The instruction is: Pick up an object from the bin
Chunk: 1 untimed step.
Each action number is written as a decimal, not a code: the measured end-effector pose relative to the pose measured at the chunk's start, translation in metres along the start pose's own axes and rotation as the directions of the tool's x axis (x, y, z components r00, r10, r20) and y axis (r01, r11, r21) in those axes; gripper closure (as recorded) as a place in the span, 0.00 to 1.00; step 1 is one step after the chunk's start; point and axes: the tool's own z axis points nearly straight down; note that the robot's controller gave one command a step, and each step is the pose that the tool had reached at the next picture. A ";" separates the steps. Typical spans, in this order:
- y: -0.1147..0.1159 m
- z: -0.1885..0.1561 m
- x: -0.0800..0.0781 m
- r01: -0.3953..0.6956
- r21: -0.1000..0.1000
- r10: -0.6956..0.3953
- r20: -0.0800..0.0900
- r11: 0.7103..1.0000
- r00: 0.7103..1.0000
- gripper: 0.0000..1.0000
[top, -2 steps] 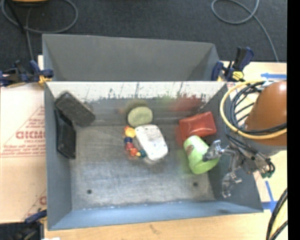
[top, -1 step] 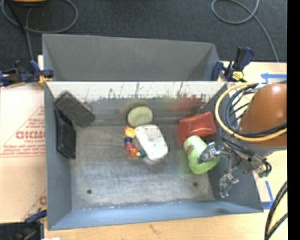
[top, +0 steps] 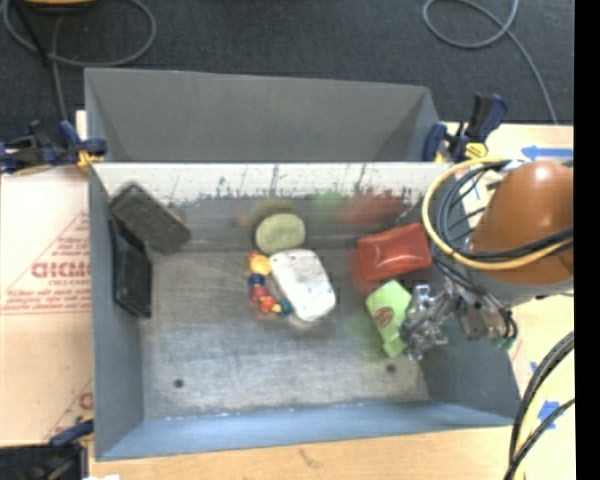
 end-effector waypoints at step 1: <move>0.000 0.000 0.000 0.001 0.000 -0.001 0.000 1.000 1.000 1.00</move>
Offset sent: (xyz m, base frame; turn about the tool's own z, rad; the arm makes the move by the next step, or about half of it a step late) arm 0.0468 -0.0115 -0.0188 -0.7969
